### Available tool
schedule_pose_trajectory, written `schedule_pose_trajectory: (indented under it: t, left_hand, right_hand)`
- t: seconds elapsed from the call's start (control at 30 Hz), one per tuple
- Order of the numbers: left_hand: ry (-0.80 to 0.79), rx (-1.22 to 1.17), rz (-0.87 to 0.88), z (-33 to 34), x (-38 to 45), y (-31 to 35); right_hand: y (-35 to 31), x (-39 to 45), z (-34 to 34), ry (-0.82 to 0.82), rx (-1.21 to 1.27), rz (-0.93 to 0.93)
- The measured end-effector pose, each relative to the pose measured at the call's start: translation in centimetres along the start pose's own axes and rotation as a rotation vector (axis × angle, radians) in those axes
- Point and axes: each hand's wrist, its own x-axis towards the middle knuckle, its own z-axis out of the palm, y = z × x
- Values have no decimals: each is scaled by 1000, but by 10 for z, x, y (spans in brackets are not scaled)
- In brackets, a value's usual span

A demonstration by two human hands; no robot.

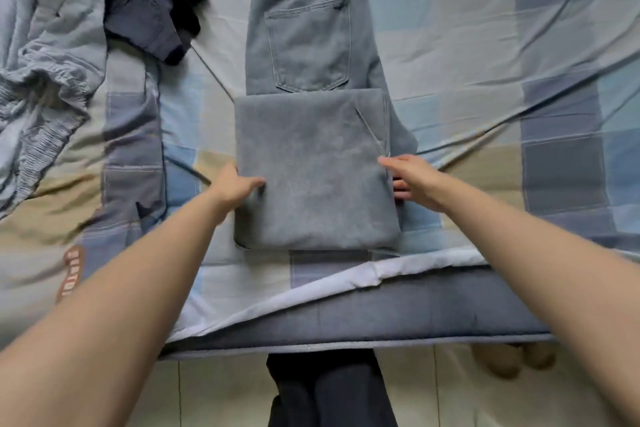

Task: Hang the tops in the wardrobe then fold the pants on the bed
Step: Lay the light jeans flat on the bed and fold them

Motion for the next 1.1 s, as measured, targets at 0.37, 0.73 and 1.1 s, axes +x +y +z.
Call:
schedule_pose_trajectory:
  t: [0.37, 0.73, 1.1]
  left_hand:
    - [137, -290, 33, 18, -21, -58]
    - [-400, -1, -187, -2, -61, -79]
    - [18, 47, -212, 31, -94, -114]
  right_hand:
    - [66, -20, 25, -18, 284, -52]
    - [115, -52, 26, -41, 27, 185]
    - [169, -68, 29, -89, 284, 353]
